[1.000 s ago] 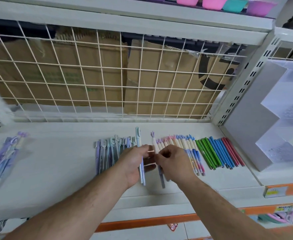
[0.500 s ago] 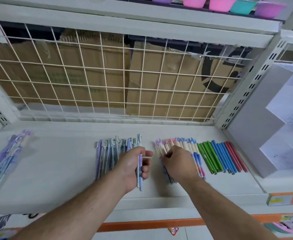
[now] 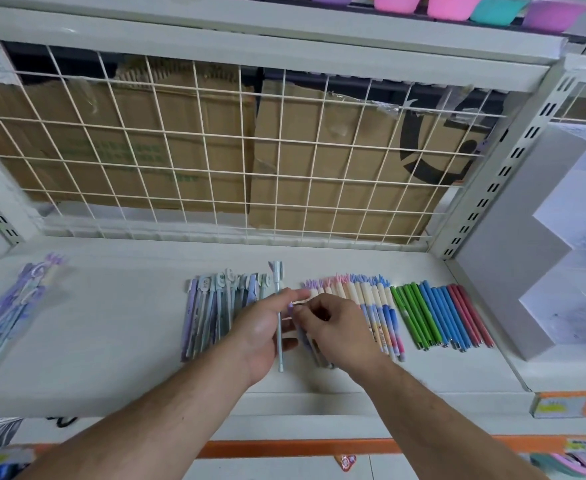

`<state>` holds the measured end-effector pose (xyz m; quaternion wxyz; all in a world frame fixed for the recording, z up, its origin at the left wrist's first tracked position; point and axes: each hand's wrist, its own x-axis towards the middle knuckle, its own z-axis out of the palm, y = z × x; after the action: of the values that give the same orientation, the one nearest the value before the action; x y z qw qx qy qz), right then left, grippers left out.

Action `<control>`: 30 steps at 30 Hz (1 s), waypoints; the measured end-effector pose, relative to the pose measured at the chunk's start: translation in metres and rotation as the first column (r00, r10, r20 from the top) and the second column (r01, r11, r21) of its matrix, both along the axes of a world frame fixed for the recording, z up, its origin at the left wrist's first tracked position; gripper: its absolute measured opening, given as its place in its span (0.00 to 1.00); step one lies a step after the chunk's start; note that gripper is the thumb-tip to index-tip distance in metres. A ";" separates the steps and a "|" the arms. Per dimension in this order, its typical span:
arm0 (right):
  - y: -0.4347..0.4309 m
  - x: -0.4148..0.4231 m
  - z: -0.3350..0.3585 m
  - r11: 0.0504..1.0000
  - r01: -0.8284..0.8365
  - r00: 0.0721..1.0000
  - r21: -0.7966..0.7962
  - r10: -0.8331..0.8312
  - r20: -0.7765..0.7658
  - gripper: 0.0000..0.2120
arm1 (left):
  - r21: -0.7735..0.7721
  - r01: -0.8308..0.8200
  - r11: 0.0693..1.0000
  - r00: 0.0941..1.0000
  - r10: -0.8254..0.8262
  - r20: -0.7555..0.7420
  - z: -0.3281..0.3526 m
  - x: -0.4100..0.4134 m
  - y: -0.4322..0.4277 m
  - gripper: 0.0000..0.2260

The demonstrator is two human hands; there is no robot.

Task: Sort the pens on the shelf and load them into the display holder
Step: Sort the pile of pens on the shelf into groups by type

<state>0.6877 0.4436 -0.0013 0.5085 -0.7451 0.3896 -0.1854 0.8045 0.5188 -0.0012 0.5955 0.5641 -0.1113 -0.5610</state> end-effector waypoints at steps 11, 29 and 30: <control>0.012 0.006 0.006 0.976 -0.057 0.992 0.212 0.031 0.124 0.09 | -0.160 0.114 0.980 0.985 -0.133 -0.108 -0.003 0.007 0.003 0.18; -0.026 -0.001 -0.019 0.949 0.171 0.884 -0.265 -0.266 -0.385 0.10 | 0.136 0.024 0.990 0.970 -0.056 0.237 -0.015 0.023 0.004 0.03; -0.026 -0.002 -0.019 0.946 0.158 0.874 -0.282 -0.267 -0.406 0.09 | 0.132 0.023 0.991 0.971 -0.053 0.232 -0.014 0.022 0.002 0.03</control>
<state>0.6858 0.4171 -0.0201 0.2900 -0.7757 0.5489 -0.1136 0.8266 0.5211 -0.0154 0.5298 0.6614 -0.1554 -0.5077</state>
